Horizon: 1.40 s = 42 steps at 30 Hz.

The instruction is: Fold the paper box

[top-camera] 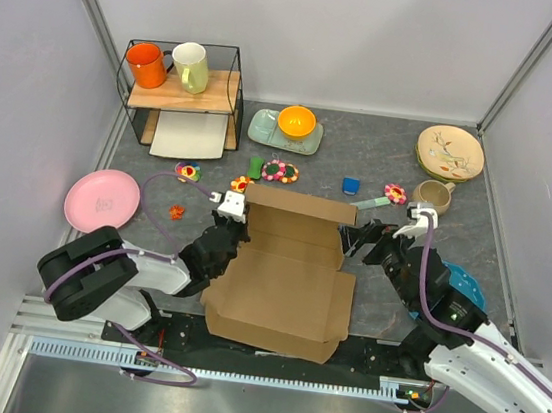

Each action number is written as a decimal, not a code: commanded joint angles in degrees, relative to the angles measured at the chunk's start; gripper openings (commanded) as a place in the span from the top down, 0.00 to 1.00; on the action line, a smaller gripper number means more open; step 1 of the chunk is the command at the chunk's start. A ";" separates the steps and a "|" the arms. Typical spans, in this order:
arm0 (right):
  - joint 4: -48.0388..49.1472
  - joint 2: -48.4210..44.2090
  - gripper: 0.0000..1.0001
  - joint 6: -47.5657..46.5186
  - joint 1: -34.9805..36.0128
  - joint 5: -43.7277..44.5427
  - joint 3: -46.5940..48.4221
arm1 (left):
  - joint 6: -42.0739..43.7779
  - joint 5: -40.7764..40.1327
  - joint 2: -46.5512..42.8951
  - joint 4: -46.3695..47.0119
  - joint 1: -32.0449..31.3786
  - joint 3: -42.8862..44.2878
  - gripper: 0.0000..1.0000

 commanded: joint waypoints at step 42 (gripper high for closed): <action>14.80 14.33 0.50 1.45 -9.47 -2.44 -12.15 | -5.77 18.59 -41.53 -69.97 -0.87 19.74 0.33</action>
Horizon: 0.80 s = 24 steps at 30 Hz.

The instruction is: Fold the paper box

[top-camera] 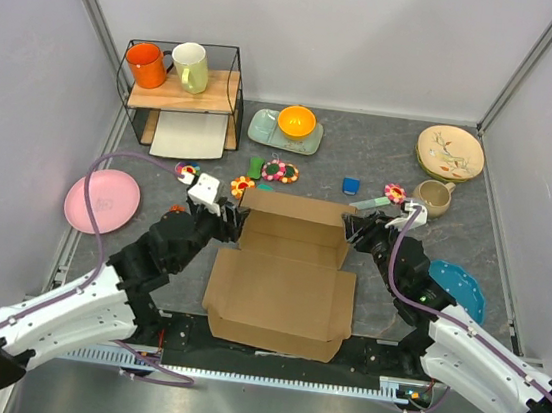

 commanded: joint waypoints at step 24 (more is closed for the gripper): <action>-11.72 1.24 0.47 -6.19 -0.01 -4.30 -2.47 | -25.14 51.42 16.54 6.67 30.24 7.97 0.28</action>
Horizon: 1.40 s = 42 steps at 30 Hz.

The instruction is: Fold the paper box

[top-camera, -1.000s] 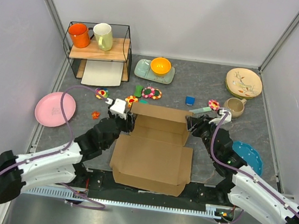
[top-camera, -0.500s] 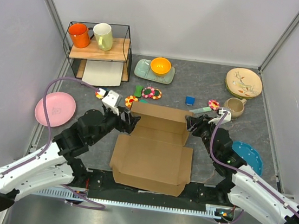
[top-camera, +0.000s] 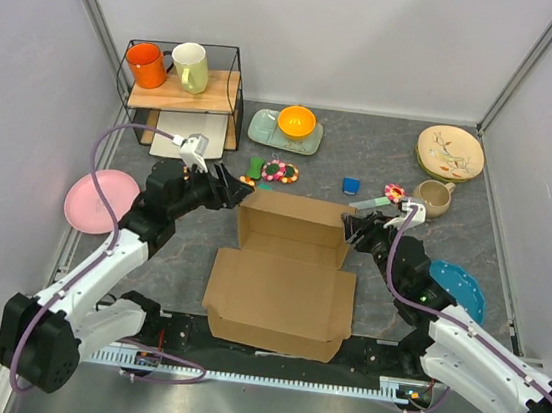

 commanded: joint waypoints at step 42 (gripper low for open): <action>-22.85 -5.95 0.67 20.49 6.14 -1.24 -12.67 | -15.32 2.14 -3.41 18.99 -2.73 -35.05 0.89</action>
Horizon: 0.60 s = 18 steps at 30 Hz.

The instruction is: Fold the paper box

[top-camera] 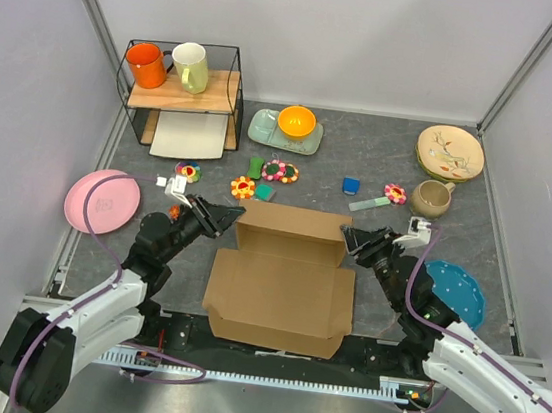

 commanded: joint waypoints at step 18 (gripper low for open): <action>-31.38 4.79 0.38 -0.09 7.59 8.26 8.20 | 1.75 -3.55 -8.54 -29.80 -1.40 3.65 0.58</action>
